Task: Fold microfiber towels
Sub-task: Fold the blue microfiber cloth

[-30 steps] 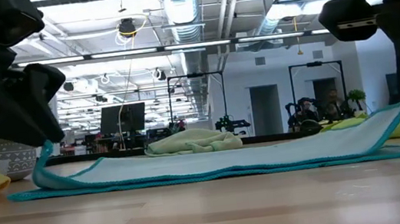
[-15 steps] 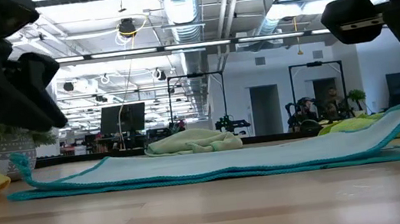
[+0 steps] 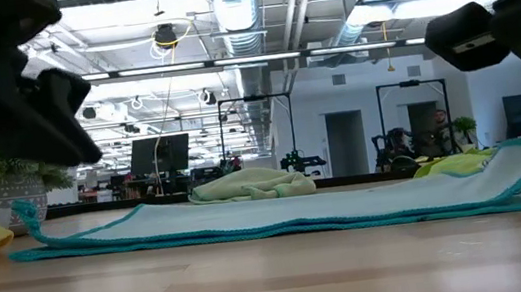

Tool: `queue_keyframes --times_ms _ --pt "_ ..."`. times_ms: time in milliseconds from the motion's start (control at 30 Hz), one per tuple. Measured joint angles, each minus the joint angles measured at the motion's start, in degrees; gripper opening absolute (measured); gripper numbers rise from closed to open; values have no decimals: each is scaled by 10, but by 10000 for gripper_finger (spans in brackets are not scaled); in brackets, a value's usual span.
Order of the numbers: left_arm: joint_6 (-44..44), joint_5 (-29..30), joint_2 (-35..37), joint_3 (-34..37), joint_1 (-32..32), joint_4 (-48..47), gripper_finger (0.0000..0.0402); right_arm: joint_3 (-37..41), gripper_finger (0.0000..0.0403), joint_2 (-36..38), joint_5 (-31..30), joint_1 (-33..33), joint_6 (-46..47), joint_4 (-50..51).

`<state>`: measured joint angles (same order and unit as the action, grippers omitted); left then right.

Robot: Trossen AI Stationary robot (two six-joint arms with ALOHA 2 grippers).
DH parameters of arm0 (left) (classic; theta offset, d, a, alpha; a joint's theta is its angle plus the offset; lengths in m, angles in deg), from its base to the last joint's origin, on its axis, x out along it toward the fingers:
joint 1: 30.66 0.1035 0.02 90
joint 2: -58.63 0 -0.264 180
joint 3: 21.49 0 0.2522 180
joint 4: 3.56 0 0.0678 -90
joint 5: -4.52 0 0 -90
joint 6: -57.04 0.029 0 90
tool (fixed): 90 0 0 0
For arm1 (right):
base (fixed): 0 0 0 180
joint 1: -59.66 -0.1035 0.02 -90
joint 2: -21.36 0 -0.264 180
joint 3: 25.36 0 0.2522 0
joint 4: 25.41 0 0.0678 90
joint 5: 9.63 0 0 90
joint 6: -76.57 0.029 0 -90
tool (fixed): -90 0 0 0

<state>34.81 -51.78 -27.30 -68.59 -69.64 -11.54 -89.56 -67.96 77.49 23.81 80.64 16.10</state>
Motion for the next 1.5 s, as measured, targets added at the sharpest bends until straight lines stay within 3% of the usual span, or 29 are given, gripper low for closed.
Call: queue_keyframes --times_ms 267,433,633,867,1000,1133,1300,1433,1500 --pt "-4 -81 -73 0 7 53 114 -25 150 25 5 18 39 -9" --pt "-39 -90 -79 0 12 5 114 -23 112 22 0 52 146 -3" --pt "-104 -33 -69 -5 10 -111 114 -17 12 -48 2 68 166 -21" --pt "-157 91 -52 2 13 -234 114 -30 33 -126 84 60 152 -100" --pt "-187 133 -28 -8 22 -278 114 -51 22 -140 86 54 136 -101" --pt "-204 140 -6 -44 33 -322 114 -67 6 -117 27 45 126 -107" --pt "-157 142 -4 -78 36 -266 114 -64 15 -83 -82 32 162 -108" --pt "-86 107 -24 -65 48 -116 114 -48 28 -89 -101 38 214 -96" --pt "-65 59 -50 -58 63 -41 114 -36 28 -97 -104 45 244 -95"
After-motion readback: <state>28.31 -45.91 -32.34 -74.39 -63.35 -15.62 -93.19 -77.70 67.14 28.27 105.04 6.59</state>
